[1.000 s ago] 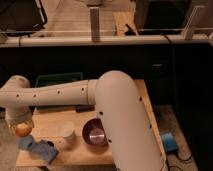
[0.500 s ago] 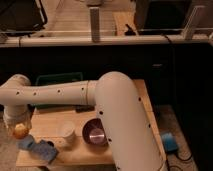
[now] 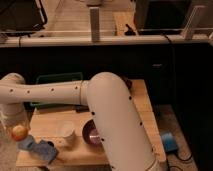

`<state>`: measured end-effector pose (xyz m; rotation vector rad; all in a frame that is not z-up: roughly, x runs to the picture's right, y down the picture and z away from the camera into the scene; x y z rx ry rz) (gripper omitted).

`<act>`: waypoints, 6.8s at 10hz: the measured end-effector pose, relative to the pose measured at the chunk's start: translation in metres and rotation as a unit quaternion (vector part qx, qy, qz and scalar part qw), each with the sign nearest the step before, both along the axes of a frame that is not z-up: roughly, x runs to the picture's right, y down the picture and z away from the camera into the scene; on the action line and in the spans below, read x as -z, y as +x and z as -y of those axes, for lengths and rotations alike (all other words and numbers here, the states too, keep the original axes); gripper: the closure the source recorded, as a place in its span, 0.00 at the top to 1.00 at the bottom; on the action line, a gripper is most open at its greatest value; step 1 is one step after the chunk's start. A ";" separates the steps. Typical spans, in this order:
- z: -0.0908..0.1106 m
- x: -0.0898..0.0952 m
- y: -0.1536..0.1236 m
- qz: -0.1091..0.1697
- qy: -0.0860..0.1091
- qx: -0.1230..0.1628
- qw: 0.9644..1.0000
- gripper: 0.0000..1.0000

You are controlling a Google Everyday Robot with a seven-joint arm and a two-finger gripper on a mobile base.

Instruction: Place apple in plastic cup

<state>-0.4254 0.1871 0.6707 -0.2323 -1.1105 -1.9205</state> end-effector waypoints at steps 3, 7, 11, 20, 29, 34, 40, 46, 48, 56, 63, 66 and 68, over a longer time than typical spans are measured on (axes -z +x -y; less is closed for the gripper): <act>-0.003 0.001 0.000 -0.003 -0.005 0.011 1.000 0.78; -0.004 0.001 0.000 -0.006 -0.011 0.020 1.000 0.80; -0.003 0.001 0.001 -0.022 0.000 0.029 0.999 0.80; 0.003 0.007 0.002 -0.048 0.028 0.010 0.998 0.80; 0.004 0.006 0.002 -0.049 0.027 0.010 0.998 0.80; 0.004 0.006 0.002 -0.049 0.027 0.010 0.998 0.80; 0.003 0.006 0.002 -0.048 0.027 0.010 0.998 0.80; 0.003 0.006 0.002 -0.048 0.027 0.010 0.998 0.80; 0.003 0.006 0.002 -0.048 0.027 0.010 0.998 0.80; 0.003 0.006 0.002 -0.048 0.027 0.010 0.998 0.80; 0.003 0.006 0.002 -0.048 0.027 0.010 0.998 0.80; 0.003 0.006 0.002 -0.048 0.027 0.010 0.998 0.80; 0.002 0.006 0.002 -0.049 0.026 0.010 0.998 0.80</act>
